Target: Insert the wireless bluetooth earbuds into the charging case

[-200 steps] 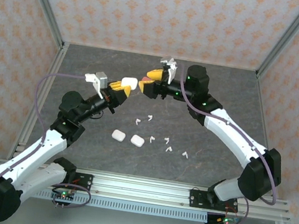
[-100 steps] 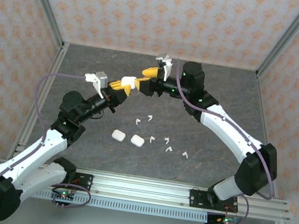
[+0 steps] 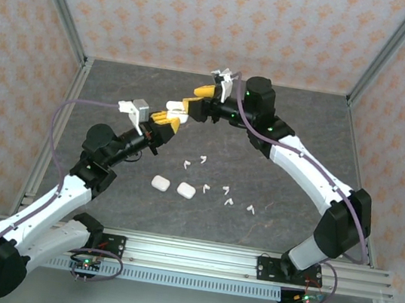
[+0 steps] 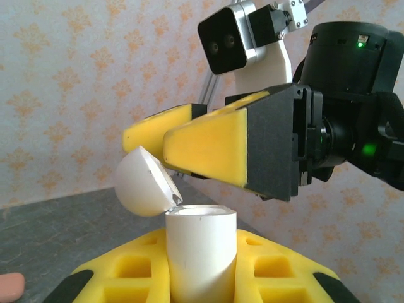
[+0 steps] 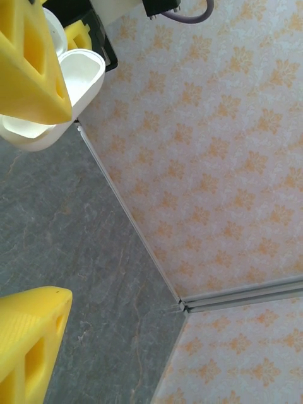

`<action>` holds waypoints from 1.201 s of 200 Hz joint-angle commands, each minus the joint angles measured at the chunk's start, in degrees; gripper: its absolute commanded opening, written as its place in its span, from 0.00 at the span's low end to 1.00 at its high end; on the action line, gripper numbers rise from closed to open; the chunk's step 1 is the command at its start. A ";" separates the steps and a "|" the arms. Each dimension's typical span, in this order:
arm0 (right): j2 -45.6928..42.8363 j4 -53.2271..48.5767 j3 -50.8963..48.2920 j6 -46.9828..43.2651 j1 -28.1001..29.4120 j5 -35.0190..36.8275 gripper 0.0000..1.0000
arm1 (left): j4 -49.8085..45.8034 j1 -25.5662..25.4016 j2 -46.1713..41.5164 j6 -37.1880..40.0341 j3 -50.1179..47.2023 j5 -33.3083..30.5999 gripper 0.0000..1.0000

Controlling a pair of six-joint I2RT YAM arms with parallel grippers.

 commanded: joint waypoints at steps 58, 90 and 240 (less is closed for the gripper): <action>-10.79 -20.88 -1.72 -0.41 -4.55 13.06 0.69 | -8.00 -0.56 -5.33 15.66 2.36 4.72 0.00; -9.45 -28.80 -5.55 1.05 -4.94 14.54 0.68 | -10.23 -0.63 -6.97 18.47 3.20 5.19 0.00; 17.26 -31.13 -4.11 -0.99 4.27 18.08 0.49 | -10.54 -0.80 -7.55 16.86 3.19 3.89 0.00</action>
